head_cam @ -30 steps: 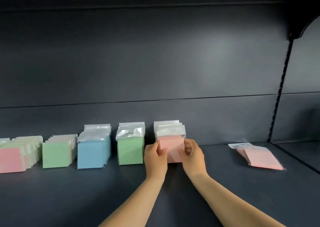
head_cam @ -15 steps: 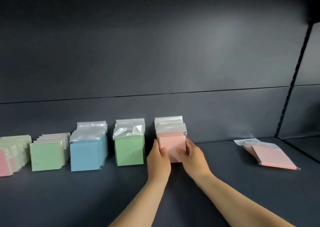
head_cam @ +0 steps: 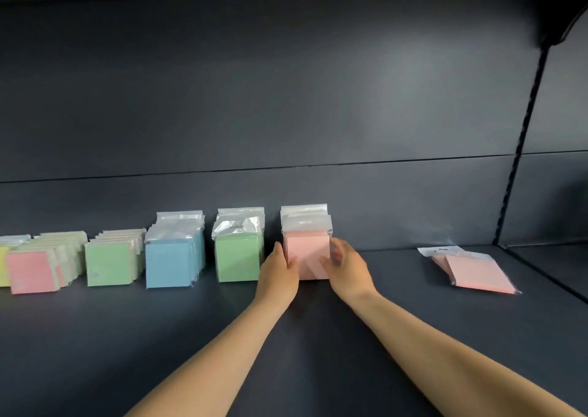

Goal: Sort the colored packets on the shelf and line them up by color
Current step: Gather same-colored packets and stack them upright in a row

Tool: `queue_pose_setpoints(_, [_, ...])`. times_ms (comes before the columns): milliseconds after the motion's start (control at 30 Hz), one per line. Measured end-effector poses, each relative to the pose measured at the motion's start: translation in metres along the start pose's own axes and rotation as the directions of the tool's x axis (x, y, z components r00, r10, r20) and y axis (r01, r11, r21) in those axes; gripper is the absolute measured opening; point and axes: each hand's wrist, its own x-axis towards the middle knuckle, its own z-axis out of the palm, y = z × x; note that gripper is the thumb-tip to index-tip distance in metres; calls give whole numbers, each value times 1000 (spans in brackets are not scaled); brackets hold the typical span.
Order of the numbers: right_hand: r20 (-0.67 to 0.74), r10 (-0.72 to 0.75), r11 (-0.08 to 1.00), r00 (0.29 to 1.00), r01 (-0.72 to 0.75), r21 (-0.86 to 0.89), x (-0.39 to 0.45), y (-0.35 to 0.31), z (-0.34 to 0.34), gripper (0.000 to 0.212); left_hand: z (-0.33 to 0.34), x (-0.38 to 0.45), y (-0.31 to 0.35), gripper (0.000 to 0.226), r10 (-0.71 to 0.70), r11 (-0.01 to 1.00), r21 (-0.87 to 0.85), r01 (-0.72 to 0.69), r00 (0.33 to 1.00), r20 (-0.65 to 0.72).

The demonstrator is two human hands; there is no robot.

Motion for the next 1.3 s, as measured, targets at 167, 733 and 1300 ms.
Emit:
queue_pose_setpoints(167, [42,-95,945,995,103,-311,-22,-8,-66,43,-36,-29,24,45,126,932,318,-175,977,170])
queue_pose_setpoints(733, [158,-21,587,987,140,-797,-176,-13,-255,47,-34,-177,121,51,278,714,545,-440,892,355])
queue_pose_setpoints(1300, [285,29,626,958,205,-753,-76,68,-322,51,97,-101,188,49,68,852,467,-236,935,349])
